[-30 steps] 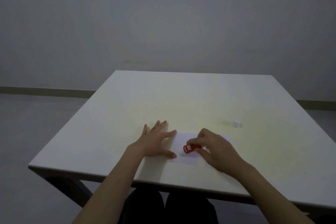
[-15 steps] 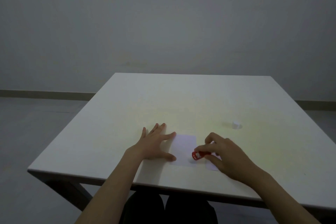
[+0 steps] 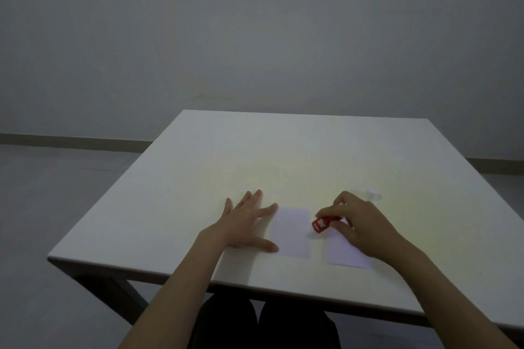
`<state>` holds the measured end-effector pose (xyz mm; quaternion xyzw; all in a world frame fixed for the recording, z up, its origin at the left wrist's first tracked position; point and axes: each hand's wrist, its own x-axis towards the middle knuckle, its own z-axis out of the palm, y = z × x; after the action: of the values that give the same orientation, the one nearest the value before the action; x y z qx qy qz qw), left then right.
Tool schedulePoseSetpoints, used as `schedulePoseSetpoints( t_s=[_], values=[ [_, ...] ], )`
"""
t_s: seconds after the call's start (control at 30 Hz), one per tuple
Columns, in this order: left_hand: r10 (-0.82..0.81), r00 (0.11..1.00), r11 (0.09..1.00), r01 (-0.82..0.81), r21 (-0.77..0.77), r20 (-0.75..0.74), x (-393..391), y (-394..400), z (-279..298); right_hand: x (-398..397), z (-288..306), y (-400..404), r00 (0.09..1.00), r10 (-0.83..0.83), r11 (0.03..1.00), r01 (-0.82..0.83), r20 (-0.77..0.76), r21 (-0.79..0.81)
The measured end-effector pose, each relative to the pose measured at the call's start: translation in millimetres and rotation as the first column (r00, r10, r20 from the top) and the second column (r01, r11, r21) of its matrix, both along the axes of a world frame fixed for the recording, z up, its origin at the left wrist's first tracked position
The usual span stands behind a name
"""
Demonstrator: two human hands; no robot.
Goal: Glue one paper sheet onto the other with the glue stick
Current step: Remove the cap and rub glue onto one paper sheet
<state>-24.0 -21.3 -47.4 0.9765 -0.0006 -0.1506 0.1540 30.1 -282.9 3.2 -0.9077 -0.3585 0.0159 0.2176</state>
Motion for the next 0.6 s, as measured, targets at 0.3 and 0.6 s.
schedulePoseSetpoints(
  t_s=[0.3,0.6],
  values=[
    [-0.013,1.0,0.999,0.013,0.049,0.001,2.7,1.3,-3.6,-11.5,-1.7,39.8,0.984,0.172,0.985,-0.172,-0.042,0.004],
    [-0.003,1.0,1.0,0.003,0.014,0.015,3.3,3.3,-8.8,-6.2,7.8,39.0,0.995,0.098,0.995,-0.098,0.023,0.034]
  ],
)
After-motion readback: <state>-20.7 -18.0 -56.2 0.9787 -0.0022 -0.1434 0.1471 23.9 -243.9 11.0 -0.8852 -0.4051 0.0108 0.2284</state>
